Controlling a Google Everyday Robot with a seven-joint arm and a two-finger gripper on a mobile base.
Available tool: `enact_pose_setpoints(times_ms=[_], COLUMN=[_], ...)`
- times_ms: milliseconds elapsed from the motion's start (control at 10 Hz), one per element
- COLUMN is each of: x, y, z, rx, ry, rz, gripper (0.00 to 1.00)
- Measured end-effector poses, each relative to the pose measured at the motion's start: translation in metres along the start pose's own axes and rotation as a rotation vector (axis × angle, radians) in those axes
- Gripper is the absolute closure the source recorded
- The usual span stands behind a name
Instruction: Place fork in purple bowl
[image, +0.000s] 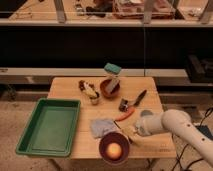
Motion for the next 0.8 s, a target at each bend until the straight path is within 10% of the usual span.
enact_pose_setpoints(times_ms=[400, 800], x=[-0.016, -0.020], y=[-0.024, -0.034], z=[0.024, 0.039], rx=[0.065, 0.099], ry=[-0.074, -0.112], rz=[-0.148, -0.223], gripper=[0.99, 0.65])
